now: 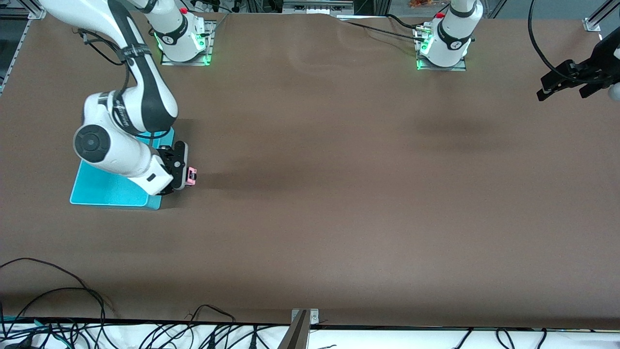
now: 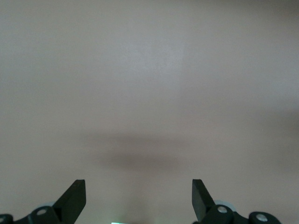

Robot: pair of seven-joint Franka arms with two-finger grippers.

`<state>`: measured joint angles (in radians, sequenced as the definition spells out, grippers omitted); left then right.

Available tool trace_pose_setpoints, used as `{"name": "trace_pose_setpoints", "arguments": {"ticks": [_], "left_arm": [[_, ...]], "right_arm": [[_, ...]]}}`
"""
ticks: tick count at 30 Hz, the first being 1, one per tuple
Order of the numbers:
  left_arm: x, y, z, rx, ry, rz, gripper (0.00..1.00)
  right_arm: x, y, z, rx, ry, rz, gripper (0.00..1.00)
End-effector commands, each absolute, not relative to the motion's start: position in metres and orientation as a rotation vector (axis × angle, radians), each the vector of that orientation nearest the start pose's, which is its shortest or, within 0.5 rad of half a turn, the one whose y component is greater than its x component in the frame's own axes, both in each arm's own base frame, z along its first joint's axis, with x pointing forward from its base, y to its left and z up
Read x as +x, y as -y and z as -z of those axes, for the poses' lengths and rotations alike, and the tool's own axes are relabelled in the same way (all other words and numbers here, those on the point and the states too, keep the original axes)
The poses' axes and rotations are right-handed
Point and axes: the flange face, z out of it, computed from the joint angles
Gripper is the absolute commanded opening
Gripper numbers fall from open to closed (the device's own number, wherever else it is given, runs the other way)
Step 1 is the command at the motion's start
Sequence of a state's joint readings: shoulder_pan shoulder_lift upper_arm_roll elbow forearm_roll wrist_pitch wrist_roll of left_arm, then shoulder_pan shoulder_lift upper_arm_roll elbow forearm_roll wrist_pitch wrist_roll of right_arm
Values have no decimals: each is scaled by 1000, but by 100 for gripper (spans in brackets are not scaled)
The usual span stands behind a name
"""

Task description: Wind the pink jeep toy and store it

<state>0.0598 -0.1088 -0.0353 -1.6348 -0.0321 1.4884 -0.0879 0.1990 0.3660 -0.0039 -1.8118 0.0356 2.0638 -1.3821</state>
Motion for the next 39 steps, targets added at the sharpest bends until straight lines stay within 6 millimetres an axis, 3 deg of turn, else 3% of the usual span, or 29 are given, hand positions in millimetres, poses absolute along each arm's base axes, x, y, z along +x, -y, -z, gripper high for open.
{"name": "trace_pose_setpoints", "arguments": {"ticks": [1,8,14,19,26,30,39], "left_arm": [[518,-6,-647,-3184,169,-91,100],[516,-7,-646,-3182,183,-120,100],[512,-14,-662,-3181,201,-83,100],[509,-13,-672,-3181,199,-80,100],[510,-10,-670,-3181,184,-90,100],[510,-13,-668,-3181,194,-92,100],[506,-13,-665,-3178,190,-146,100]], "right_arm": [[607,-101,-377,-2173,2109,-130,2],[591,-46,-414,-2201,2050,-181,2],[565,5,-410,-2181,2014,-216,2],[538,42,-390,-2157,2040,-172,2],[505,83,-337,-2158,2032,-154,2],[488,99,-304,-2153,2065,-131,2],[481,113,-255,-2159,2061,-190,2]]}}
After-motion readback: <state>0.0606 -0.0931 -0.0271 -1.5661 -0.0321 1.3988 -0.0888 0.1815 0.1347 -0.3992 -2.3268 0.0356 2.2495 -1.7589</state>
